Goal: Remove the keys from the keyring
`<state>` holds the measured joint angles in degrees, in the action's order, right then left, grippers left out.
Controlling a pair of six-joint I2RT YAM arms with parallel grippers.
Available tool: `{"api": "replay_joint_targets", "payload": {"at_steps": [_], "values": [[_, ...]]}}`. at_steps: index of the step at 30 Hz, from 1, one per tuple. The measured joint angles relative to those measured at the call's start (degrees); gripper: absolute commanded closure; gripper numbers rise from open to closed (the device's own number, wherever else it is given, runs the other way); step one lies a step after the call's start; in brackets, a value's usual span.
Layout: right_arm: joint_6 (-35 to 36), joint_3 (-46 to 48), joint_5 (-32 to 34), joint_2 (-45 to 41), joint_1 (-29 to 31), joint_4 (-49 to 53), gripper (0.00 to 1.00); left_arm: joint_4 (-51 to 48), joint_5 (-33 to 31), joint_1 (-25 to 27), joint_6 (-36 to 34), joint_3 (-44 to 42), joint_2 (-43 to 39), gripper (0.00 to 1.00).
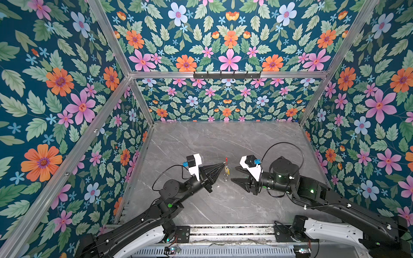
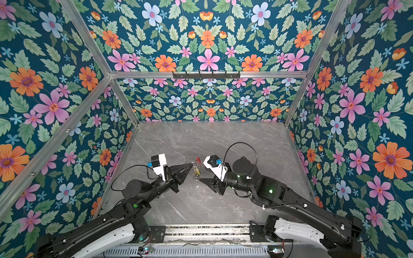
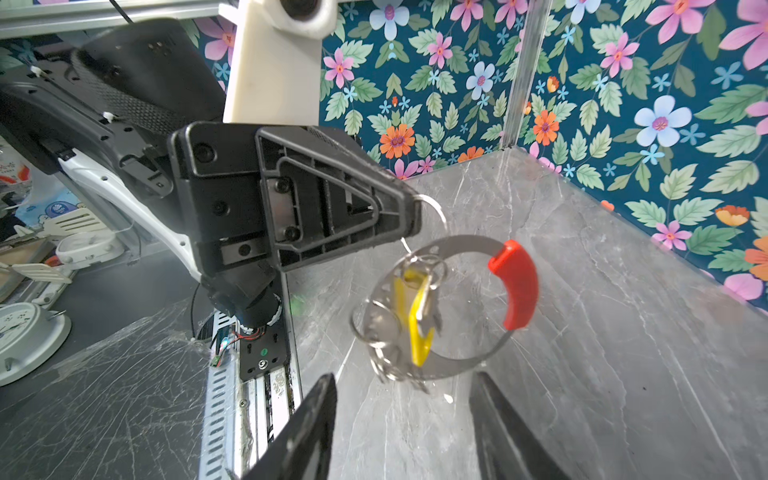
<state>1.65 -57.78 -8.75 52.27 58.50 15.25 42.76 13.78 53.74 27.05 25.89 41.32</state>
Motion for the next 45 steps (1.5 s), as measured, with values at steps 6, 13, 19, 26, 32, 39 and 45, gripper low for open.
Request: {"api": "replay_joint_targets", "payload": {"at_steps": [6, 13, 19, 26, 32, 39, 45], "values": [[-2.16, 0.17, -6.91, -3.41, -8.66, -0.72, 0.55, 2.43, 4.09, 0.00, 0.31, -0.07, -0.31, 1.00], [-9.38, -0.09, -27.47, -0.61, -16.76, -6.82, 0.50, 4.39, 7.61, 0.00, 2.03, -0.11, 0.63, 1.00], [-11.96, 1.09, -33.83, 0.70, -16.76, -10.21, 0.58, 7.15, 8.87, 0.00, 3.89, -0.57, 0.81, 1.00], [-11.41, 3.21, -33.86, 0.72, -11.74, -11.69, 0.54, 10.86, 9.01, 0.00, 4.76, -1.86, 1.25, 1.00], [-9.99, 3.19, -30.14, 1.99, -9.51, -11.85, 0.53, 15.23, 9.27, 0.00, 5.77, -2.71, 3.13, 1.00], [-9.53, 3.04, -28.35, 2.73, -9.07, -12.04, 0.61, 19.30, 10.16, 0.00, 6.45, -2.27, 5.62, 1.00], [-9.33, 3.04, -27.89, 2.93, -8.98, -12.46, 0.64, 20.48, 10.78, 0.00, 7.23, -1.97, 6.32, 1.00]]}}
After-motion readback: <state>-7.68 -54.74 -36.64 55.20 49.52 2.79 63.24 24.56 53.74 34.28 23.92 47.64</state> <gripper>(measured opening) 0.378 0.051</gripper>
